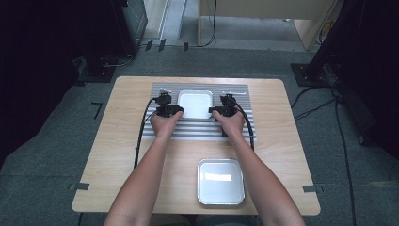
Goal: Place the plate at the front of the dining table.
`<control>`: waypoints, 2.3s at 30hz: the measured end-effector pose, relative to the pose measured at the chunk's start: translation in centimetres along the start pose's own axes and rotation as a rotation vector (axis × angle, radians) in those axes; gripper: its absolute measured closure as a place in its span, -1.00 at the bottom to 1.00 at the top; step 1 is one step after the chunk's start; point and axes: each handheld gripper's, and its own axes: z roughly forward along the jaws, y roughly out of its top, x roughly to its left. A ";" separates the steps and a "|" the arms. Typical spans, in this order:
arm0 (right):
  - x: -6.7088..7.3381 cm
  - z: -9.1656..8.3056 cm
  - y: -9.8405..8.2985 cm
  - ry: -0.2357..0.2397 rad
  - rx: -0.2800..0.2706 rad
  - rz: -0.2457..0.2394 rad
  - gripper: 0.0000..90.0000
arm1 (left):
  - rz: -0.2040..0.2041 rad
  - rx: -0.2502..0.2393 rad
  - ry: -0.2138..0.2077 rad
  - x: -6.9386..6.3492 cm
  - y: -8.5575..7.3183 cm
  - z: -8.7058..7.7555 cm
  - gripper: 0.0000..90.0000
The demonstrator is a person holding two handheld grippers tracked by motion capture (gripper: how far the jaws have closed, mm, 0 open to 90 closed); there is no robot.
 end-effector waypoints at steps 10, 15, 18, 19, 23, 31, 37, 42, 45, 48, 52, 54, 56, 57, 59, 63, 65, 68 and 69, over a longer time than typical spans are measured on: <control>-0.2 -0.3 -0.6 -0.040 -0.020 0.054 0.87 | 0.037 -0.007 0.020 -0.7 -0.8 -0.1 0.56; 0.0 -0.4 -0.9 -0.054 -0.026 0.061 0.88 | 0.045 -0.003 0.015 -0.7 -0.9 -0.2 0.52; 0.0 -0.5 -1.1 -0.044 -0.025 0.066 0.79 | 0.027 -0.018 -0.009 -0.4 -0.9 -0.4 0.33; 0.1 -0.6 -1.1 -0.033 -0.028 0.067 0.71 | 0.018 -0.021 -0.010 -0.3 -0.9 -0.5 0.33; 0.2 -1.1 -1.2 -0.018 -0.073 0.051 0.48 | 0.026 -0.046 -0.002 -0.3 -1.0 -1.2 0.06; 0.0 -2.9 -1.3 -0.034 -0.088 -0.131 0.01 | 0.092 -0.111 0.001 -0.3 -1.6 -3.5 -0.59; -0.3 -5.0 -1.8 -0.039 -0.128 -0.199 -0.31 | 0.129 -0.135 0.016 -0.1 -2.7 -4.8 -0.61; -0.7 -6.2 -2.6 -0.074 -0.127 -0.205 -0.28 | 0.175 -0.135 0.026 -0.3 -3.6 -5.5 -0.61; -0.9 -6.9 -3.0 -0.084 -0.144 -0.214 -0.30 | 0.186 -0.145 0.032 -0.2 -3.9 -6.0 -0.61; -1.3 -7.5 -3.3 -0.082 -0.143 -0.220 -0.36 | 0.206 -0.161 0.031 -0.3 -4.2 -6.5 -0.61; -1.5 -8.3 -3.8 -0.093 -0.156 -0.249 -0.43 | 0.230 -0.174 0.025 -0.3 -4.7 -7.1 -0.61; -1.7 -8.9 -4.1 -0.100 -0.161 -0.265 -0.45 | 0.239 -0.179 0.025 -0.2 -5.0 -7.4 -0.64; -1.8 -9.3 -4.3 -0.101 -0.162 -0.269 -0.46 | 0.242 -0.185 0.028 -0.2 -5.4 -7.7 -0.64; -1.8 -9.3 -4.3 -0.101 -0.162 -0.269 -0.46 | 0.244 -0.188 0.028 -0.1 -5.6 -7.8 -0.64; -2.0 -9.7 -4.6 -0.102 -0.160 -0.273 -0.47 | 0.251 -0.193 0.018 0.0 -6.1 -8.0 -0.66; -2.7 -10.6 -5.1 -0.105 -0.165 -0.270 -0.48 | 0.260 -0.208 0.014 0.4 -6.8 -8.5 -0.67; -3.0 -11.0 -5.4 -0.109 -0.168 -0.267 -0.48 | 0.253 -0.216 0.012 0.7 -7.1 -8.8 -0.69; -3.5 -11.6 -5.9 -0.117 -0.165 -0.266 -0.48 | 0.244 -0.236 0.019 1.1 -7.7 -9.4 -0.69; -3.6 -11.8 -6.1 -0.120 -0.163 -0.268 -0.48 | 0.244 -0.241 0.025 1.3 -7.9 -9.5 -0.69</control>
